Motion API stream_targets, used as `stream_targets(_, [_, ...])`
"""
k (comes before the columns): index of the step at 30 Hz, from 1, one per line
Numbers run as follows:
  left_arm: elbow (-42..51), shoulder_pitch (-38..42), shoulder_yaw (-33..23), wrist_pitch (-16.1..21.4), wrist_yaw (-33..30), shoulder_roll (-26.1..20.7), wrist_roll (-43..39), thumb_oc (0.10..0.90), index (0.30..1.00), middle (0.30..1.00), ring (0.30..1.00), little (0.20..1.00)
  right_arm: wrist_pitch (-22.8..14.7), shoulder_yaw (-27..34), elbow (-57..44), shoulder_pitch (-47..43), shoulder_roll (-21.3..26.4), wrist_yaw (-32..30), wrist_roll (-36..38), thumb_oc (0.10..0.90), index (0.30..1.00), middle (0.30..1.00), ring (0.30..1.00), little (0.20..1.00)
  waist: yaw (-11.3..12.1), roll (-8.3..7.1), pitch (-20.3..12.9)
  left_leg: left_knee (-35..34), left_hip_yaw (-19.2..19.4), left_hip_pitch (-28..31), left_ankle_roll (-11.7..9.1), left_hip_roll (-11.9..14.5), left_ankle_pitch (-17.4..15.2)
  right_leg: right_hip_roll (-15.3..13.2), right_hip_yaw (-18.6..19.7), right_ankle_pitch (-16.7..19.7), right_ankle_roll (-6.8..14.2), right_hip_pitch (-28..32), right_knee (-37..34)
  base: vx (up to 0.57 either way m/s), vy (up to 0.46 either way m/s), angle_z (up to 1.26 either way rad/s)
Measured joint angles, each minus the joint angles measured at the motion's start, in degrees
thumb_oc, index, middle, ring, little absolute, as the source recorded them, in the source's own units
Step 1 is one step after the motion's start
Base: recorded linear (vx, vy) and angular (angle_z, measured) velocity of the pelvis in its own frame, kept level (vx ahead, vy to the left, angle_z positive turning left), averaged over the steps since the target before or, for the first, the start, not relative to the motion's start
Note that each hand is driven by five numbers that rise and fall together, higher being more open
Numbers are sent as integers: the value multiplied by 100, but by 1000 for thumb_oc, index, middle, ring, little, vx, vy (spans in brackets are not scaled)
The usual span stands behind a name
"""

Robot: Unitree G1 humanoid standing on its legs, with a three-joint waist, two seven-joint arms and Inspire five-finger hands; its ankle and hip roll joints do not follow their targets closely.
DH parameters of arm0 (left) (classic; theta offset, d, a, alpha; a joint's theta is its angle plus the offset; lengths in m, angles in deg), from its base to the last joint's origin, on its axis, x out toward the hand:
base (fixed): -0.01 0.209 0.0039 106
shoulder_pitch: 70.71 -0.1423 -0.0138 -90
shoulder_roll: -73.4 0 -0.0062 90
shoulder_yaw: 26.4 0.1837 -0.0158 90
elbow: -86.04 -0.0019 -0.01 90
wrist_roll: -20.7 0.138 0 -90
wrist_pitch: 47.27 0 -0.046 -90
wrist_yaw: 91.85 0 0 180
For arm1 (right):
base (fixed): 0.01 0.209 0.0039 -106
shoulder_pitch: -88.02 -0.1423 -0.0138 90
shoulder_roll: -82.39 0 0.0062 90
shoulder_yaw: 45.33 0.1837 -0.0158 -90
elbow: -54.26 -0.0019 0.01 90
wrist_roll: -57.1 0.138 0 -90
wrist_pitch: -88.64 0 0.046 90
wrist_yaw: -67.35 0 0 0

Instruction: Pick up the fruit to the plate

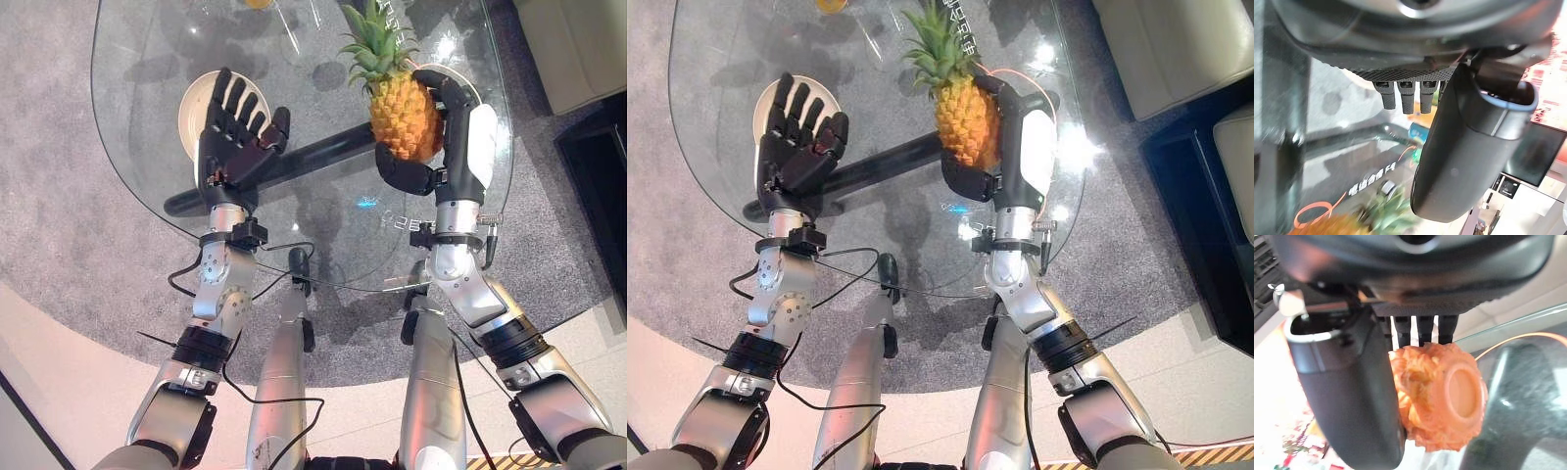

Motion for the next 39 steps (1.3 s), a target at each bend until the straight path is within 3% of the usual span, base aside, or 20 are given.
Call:
stream_targets(17, [47,296,87,-271,282,136,-1055,800,900,900,900,900,-2,-391,-162,-182,-5,326,1,100,300,300,300,200,-27,-16,6,-40,22,10,23,-3,19,1,6,45,13,14,-64,-1,0,0])
stream_targets(39, [173,403,67,-481,345,201,-1213,800,900,900,900,900,285,-584,-183,-352,18,799,8,100,300,300,300,200,-20,-35,10,-49,20,10,25,-3,20,1,-6,55,19,33,-96,0,0,0])
